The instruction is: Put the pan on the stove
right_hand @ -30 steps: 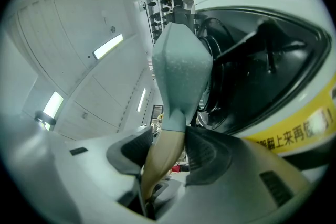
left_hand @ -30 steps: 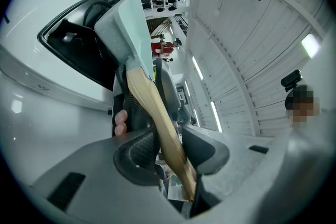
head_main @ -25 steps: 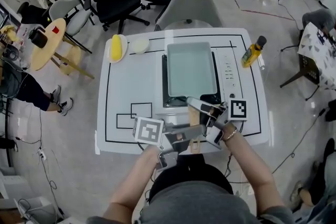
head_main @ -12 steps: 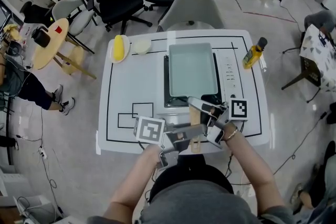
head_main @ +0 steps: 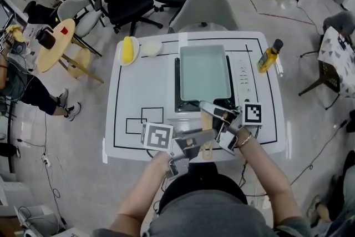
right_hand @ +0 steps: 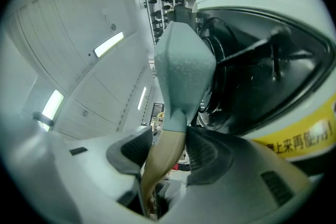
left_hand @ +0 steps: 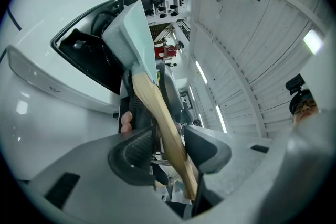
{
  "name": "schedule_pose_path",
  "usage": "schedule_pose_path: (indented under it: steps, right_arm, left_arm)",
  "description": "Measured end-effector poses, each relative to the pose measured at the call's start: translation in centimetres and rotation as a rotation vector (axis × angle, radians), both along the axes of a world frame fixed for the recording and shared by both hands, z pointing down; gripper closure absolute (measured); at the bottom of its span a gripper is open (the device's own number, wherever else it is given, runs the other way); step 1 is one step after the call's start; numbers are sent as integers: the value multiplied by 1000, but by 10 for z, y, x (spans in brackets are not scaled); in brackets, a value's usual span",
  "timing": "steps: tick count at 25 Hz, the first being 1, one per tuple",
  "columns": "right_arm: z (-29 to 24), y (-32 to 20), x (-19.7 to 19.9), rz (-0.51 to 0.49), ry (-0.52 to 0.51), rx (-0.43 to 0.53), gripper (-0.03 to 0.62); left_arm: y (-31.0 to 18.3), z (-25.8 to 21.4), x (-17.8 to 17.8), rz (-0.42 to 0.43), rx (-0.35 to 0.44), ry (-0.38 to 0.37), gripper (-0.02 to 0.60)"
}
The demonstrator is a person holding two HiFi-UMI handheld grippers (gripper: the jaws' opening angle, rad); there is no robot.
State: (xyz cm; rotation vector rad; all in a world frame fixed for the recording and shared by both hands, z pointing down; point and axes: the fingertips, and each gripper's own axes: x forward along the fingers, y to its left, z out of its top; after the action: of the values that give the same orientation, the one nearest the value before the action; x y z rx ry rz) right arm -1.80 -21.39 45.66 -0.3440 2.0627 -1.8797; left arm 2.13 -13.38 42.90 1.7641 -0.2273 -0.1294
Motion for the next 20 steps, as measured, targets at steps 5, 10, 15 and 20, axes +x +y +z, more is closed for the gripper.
schedule_pose_path:
  steps: [5, 10, 15, 20]
  right_arm:
    - [1, -1, 1, -3, 7, 17, 406]
    - [2, 0, 1, -1, 12, 9, 407]
    - [1, 0, 1, 3, 15, 6, 407]
    - [0, -1, 1, 7, 14, 6, 407]
  left_arm:
    - [-2, 5, -13, -48, -29, -16, 419]
    - [-9, 9, -41, -121, 13, -92, 419]
    - [-14, 8, -61, -199, 79, -175, 433]
    - [-18, 12, -74, -269, 188, -322, 489]
